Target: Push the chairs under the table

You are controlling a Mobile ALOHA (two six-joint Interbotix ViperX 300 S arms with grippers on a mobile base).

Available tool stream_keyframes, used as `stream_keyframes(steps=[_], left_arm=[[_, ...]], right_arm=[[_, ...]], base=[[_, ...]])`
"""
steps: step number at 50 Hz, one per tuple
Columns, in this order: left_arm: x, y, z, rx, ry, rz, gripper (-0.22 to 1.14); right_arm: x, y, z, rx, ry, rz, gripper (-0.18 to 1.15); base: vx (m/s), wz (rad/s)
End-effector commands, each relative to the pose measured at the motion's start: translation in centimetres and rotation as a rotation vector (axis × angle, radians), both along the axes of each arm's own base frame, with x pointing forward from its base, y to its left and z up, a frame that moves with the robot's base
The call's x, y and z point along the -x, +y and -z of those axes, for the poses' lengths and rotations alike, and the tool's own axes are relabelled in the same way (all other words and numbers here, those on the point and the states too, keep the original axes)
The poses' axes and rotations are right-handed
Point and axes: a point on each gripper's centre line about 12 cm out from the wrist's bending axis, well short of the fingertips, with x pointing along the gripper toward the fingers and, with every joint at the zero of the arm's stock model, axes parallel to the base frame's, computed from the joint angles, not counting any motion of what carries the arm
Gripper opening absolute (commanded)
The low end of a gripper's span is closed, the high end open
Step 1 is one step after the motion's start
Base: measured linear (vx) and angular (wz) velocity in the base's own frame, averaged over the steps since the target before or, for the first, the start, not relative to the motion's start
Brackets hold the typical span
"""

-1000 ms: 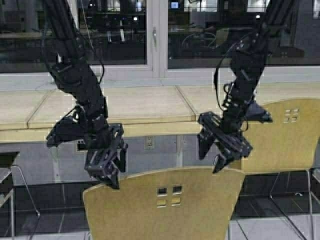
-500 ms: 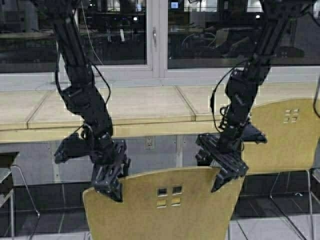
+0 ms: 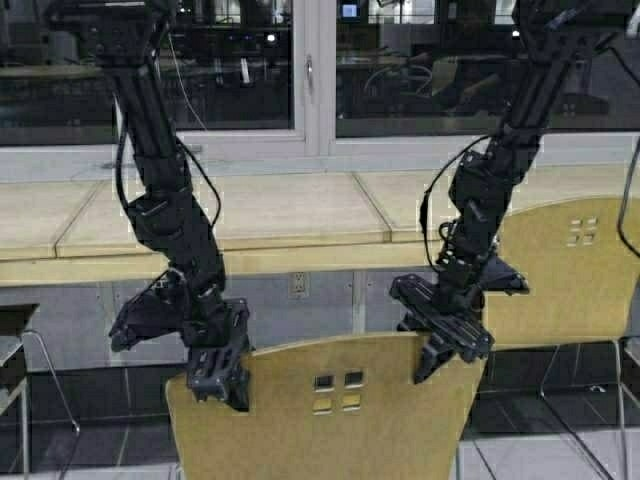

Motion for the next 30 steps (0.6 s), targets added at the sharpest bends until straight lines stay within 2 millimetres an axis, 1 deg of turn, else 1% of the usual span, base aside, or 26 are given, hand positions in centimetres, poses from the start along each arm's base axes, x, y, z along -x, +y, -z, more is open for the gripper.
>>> stream_keyframes(steps=[1, 2, 4, 10, 15, 23, 27, 30], left_arm=[[-1.4, -0.3, -1.4, 0.0, -0.051, 0.031, 0.02], [-1.5, -0.2, -1.6, 0.001, -0.054, 0.028, -0.01], [-1.5, 0.0, -1.7, 0.0, -0.053, 0.023, -0.02], [-1.6, 0.9, -2.0, -0.002, -0.05, 0.005, 0.02], [-2.1, 1.9, -2.4, -0.001, -0.054, -0.02, 0.03], [-2.1, 2.4, -2.8, -0.004, -0.059, -0.032, 0.03], [-2.2, 2.7, -2.9, -0.009, -0.065, -0.04, 0.03], [-2.3, 2.8, -3.0, -0.014, -0.069, -0.044, 0.03]], right_arm=[[-0.7, 0.9, -1.2, 0.011, -0.045, -0.108, 0.01], [-0.7, 0.8, -1.3, 0.009, -0.044, -0.108, 0.02], [-0.6, 0.9, -1.3, 0.007, -0.038, -0.113, 0.04], [-0.3, 1.1, -1.7, -0.002, -0.022, -0.123, 0.04], [-0.4, 1.3, -2.2, -0.001, -0.032, -0.136, 0.04], [-0.9, 1.5, -2.3, 0.001, -0.052, -0.146, 0.04], [-0.8, 1.5, -2.3, 0.002, -0.051, -0.149, 0.04], [-0.4, 1.5, -2.0, 0.004, -0.039, -0.15, 0.04]], base=[[-0.01, 0.01], [0.0, 0.0], [0.0, 0.0], [0.0, 0.0], [0.01, 0.02], [0.04, 0.03], [0.07, 0.06], [0.09, 0.1]])
